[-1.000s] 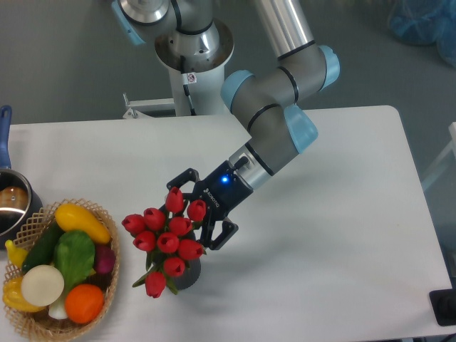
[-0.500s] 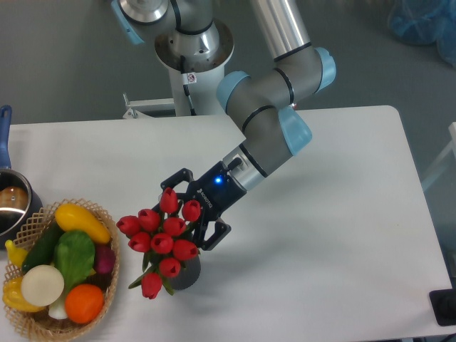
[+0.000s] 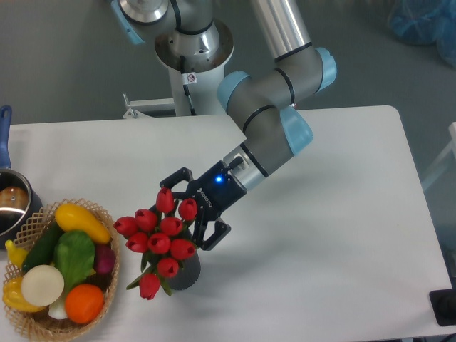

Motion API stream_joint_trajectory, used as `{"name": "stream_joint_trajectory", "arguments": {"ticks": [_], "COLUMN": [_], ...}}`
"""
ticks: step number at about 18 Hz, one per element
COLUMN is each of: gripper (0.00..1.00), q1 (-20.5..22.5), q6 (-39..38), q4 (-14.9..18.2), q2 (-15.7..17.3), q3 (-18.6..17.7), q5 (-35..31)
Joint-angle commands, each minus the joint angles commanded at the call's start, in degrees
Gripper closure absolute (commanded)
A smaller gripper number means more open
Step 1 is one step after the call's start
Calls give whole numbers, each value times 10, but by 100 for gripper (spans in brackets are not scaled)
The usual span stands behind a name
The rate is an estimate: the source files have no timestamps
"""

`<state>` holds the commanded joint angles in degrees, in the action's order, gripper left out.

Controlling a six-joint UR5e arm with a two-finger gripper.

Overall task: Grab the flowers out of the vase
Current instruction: 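Close the gripper on the tulip stems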

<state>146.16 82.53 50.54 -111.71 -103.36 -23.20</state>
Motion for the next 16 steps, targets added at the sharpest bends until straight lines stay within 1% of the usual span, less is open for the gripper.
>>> {"name": "stream_joint_trajectory", "arguments": {"ticks": [9,11,12,14,16], "gripper": [0,15,18,19,39], "q1": [-2,-1,0,1,2], "q6": [-1,1,4,6,5], "q4": [-1,-1,-2,-3,-3], "q2": [0,0,0,0,0], "q3": [-2,-1,-1,0,0], "q5": [1,1,0,-1,-1]}}
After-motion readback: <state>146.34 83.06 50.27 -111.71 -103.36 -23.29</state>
